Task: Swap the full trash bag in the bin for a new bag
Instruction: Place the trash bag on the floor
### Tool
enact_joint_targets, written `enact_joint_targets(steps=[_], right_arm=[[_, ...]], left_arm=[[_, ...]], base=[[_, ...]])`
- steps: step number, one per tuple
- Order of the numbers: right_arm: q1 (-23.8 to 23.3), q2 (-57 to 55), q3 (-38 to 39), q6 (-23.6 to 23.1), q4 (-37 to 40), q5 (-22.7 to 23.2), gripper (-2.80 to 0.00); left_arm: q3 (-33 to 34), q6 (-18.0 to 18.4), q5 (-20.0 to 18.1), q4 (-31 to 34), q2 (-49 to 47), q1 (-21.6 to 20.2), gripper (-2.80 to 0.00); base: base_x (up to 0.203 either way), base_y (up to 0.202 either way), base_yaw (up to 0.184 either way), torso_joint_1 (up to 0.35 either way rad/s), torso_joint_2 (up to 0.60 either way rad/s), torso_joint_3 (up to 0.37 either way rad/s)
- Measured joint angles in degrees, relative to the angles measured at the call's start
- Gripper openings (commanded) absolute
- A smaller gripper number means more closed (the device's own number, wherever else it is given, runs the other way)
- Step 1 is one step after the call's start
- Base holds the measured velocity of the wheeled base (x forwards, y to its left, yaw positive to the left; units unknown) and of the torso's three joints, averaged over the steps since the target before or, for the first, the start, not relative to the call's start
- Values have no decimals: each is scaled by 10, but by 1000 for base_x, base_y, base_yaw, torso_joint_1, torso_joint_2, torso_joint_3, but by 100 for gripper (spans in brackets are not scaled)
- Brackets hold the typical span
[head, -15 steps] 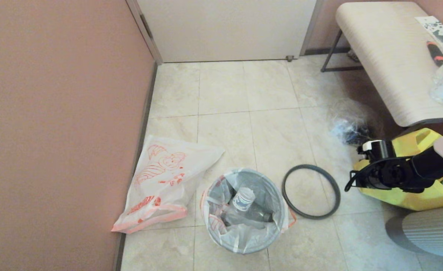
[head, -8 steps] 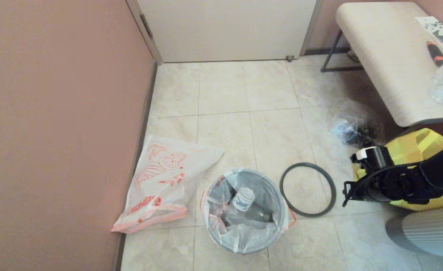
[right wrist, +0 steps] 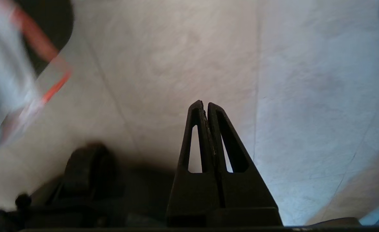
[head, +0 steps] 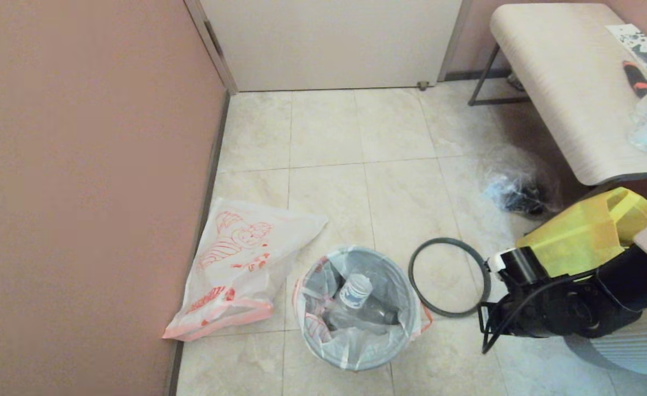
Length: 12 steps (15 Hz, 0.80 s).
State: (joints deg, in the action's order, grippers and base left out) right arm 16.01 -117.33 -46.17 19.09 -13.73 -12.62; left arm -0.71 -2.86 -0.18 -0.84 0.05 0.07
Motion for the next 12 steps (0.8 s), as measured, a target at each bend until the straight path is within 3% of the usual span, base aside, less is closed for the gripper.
enact_joint_targets(steps=[6,12], right_arm=[[61,-53,-9,12,-87,-4,0],[71,-108,-62,11,-89,-4,0]], left_arm=[[0,0,0,0,0,0,-280],[0,0,0,0,0,0,-280]], base=[[0,0,0,0,0,0],[0,0,0,0,0,0]])
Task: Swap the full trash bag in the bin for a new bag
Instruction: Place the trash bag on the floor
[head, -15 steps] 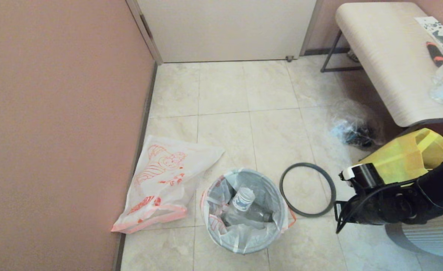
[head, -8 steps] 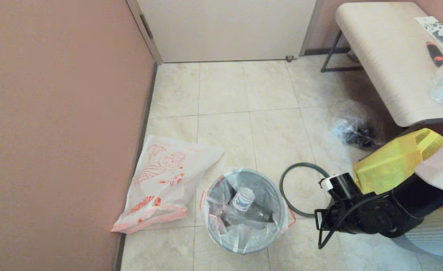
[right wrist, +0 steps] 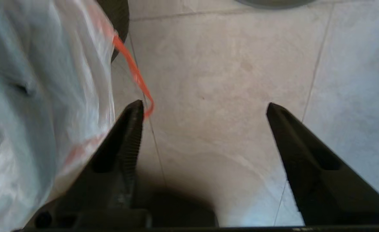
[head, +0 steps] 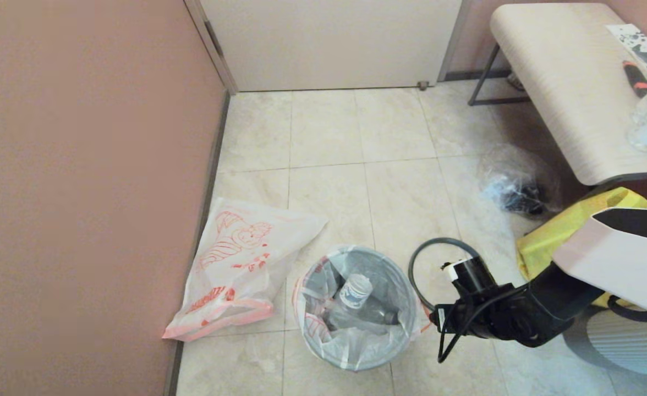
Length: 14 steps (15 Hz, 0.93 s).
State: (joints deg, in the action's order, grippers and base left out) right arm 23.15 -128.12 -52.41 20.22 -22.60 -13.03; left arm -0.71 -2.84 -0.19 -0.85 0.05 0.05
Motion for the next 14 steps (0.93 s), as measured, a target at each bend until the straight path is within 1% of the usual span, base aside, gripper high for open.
enact_joint_targets(steps=[2,7,14], right_arm=[[3,-12,-14,0,0,0,0],[14,-49,-43,0,-3,-31,0],[11,-102,-101,-2,0,-41,0]], left_arm=[[0,0,0,0,0,0,-280],[0,0,0,0,0,0,-280],[0,0,0,0,0,0,-280]], base=[[0,0,0,0,0,0],[0,0,0,0,0,0],[0,0,0,0,0,0]])
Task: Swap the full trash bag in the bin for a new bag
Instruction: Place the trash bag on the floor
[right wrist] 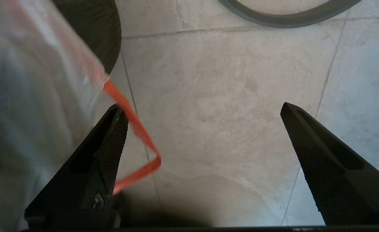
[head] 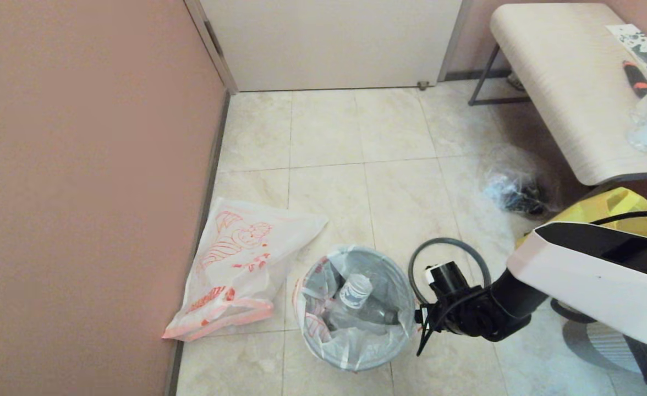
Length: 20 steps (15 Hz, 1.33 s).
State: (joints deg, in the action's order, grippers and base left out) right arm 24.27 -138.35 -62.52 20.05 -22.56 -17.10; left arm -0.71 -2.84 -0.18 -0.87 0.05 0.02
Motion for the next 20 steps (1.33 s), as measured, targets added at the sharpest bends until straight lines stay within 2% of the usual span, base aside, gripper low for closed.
enact_joint_targets(steps=[4,5,6,13,20], right_arm=[[-2,-17,-16,-2,1,-6,0],[-3,-19,-17,-4,1,-6,-215],[-4,-21,-18,-11,1,-7,-280],[-16,-27,-20,-25,5,-6,-280],[-13,28,-18,5,71,8,-280]], left_arm=[[0,0,0,0,0,0,-280],[0,0,0,0,0,0,-280],[0,0,0,0,0,0,-280],[0,0,0,0,0,0,-280],[0,0,0,0,0,0,-280]], base=[[0,0,0,0,0,0],[0,0,0,0,0,0],[0,0,0,0,0,0],[0,0,0,0,0,0],[0,0,0,0,0,0]])
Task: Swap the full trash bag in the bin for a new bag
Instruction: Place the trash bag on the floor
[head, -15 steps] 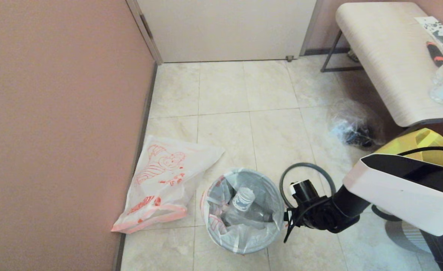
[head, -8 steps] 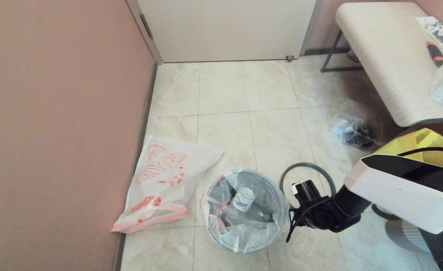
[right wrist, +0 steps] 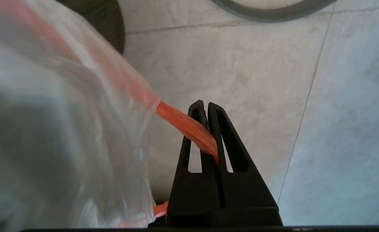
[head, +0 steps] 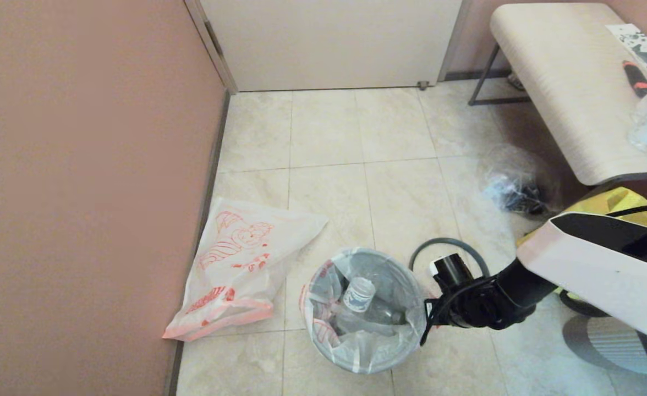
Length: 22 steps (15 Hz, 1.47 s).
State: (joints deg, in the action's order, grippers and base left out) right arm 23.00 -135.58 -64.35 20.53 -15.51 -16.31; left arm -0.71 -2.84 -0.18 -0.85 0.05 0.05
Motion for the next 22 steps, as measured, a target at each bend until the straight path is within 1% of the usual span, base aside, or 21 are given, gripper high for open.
enact_joint_targets(steps=[3,7,13,18,22], right_arm=[[13,44,13,22,28,12,-280],[40,86,35,32,31,14,-280],[79,110,37,32,31,14,-280],[86,119,29,31,29,17,-280],[101,120,19,31,30,18,-280]], left_arm=[[0,0,0,0,0,0,-280],[0,0,0,0,0,0,-280],[0,0,0,0,0,0,-280],[0,0,0,0,0,0,-280],[0,0,0,0,0,0,-280]], base=[[0,0,0,0,0,0],[0,0,0,0,0,0],[0,0,0,0,0,0],[0,0,0,0,0,0],[0,0,0,0,0,0]])
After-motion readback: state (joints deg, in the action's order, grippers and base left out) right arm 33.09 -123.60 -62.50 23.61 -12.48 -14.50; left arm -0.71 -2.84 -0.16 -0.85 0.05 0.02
